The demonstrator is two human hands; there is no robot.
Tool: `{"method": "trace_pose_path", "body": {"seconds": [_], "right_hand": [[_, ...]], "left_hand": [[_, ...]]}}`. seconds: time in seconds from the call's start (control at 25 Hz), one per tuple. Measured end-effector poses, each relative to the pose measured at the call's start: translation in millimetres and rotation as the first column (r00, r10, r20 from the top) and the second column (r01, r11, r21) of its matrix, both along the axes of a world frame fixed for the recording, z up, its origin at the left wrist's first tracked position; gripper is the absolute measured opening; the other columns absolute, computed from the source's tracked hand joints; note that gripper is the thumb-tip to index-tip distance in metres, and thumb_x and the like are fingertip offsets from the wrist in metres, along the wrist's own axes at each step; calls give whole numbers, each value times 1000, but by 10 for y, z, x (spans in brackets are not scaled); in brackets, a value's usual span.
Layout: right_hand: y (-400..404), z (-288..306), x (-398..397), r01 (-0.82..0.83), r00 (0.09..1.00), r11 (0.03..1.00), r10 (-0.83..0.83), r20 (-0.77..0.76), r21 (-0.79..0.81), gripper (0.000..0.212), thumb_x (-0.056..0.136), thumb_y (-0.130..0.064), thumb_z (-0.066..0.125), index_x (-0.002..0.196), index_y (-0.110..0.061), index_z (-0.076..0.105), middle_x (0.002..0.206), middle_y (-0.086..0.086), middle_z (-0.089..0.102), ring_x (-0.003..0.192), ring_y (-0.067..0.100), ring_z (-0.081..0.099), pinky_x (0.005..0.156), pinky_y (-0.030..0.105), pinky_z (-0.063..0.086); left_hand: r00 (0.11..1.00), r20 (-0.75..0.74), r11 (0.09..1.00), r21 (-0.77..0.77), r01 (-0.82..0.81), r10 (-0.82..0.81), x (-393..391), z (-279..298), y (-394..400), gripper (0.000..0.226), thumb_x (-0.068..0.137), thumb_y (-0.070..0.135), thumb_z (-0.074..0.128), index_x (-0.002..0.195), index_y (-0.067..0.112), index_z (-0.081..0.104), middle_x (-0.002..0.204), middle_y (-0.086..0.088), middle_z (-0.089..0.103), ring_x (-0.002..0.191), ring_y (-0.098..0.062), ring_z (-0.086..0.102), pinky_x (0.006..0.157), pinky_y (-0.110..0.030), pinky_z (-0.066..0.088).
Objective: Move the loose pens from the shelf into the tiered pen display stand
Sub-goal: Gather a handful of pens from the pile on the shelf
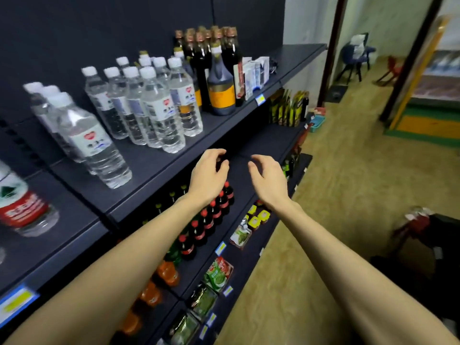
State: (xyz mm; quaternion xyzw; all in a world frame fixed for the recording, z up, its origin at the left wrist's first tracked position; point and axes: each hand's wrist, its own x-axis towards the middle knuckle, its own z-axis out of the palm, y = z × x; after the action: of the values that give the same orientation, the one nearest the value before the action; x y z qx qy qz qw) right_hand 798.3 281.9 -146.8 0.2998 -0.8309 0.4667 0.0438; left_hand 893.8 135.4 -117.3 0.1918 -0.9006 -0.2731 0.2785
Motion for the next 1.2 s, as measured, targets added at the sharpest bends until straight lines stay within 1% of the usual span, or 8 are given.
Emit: {"method": "trace_pose_path", "body": {"seconds": [0.2, 0.32, 0.44, 0.52, 0.68, 0.88, 1.08, 1.2], "right_hand": [[-77, -79, -952, 49, 985, 957, 1, -173, 285, 47, 105, -38, 47, 141, -9, 57, 141, 11, 56, 135, 31, 46, 107, 45, 42], [-169, 107, -1553, 114, 981, 943, -56, -188, 312, 48, 106, -39, 47, 143, -10, 54, 142, 11, 54, 136, 32, 44, 108, 45, 42], [-252, 293, -2149, 171, 970, 931, -101, -222, 323, 50, 105, -40, 46, 144, -10, 52, 144, 11, 53, 137, 32, 43, 108, 47, 41], [-297, 379, -2576, 191, 965, 911, -105, -242, 365, 51, 106, -42, 44, 146, -10, 50, 145, 11, 51, 137, 33, 42, 108, 46, 41], [-340, 396, -3560, 211, 961, 872, -102, -257, 442, 53, 106, -44, 42, 146, -10, 46, 145, 14, 49, 137, 34, 40, 106, 46, 40], [-377, 220, -4872, 142, 972, 851, -22, -236, 505, 57, 105, -48, 41, 148, -10, 43, 149, 15, 45, 141, 34, 36, 110, 46, 38], [-534, 256, -6066, 39, 971, 887, 75, -227, 459, 57, 105, -45, 43, 148, -8, 43, 146, 15, 47, 138, 34, 39, 110, 44, 37], [-773, 319, -6669, -19, 962, 907, 132, -240, 421, 56, 104, -44, 46, 146, -7, 47, 142, 14, 51, 136, 34, 41, 110, 43, 38]], "left_hand": [[981, 139, 959, -234, 162, -132, -975, -104, -270, 40, 102, 27, 54, 139, 12, 55, 140, -4, 55, 130, -23, 53, 105, -36, 44], [964, 166, 921, -299, 250, -208, -1664, 114, -391, 42, 103, 28, 52, 142, 12, 52, 144, -3, 52, 132, -23, 51, 103, -42, 47], [972, 114, 913, -336, 233, -206, -2337, 386, -474, 43, 102, 26, 53, 142, 11, 51, 142, -5, 52, 131, -26, 51, 100, -45, 48], [969, 141, 901, -362, 240, -201, -2796, 473, -493, 46, 101, 27, 54, 143, 9, 49, 141, -7, 51, 131, -28, 50, 100, -45, 47], [973, 174, 920, -334, 205, -153, -3725, 460, -504, 51, 101, 30, 54, 146, 7, 45, 146, -10, 48, 135, -29, 46, 104, -43, 43], [973, 228, 936, -336, 108, -31, -4888, 335, -599, 50, 101, 33, 55, 142, 6, 47, 143, -12, 48, 134, -33, 45, 102, -45, 41], [978, 194, 967, -252, -30, 81, -5995, 426, -755, 50, 102, 34, 55, 143, 6, 46, 145, -12, 48, 134, -32, 47, 104, -44, 41], [976, 191, 970, -236, -61, 108, -6530, 458, -882, 54, 102, 35, 54, 146, 6, 43, 146, -10, 47, 135, -30, 46, 103, -44, 42]]}}
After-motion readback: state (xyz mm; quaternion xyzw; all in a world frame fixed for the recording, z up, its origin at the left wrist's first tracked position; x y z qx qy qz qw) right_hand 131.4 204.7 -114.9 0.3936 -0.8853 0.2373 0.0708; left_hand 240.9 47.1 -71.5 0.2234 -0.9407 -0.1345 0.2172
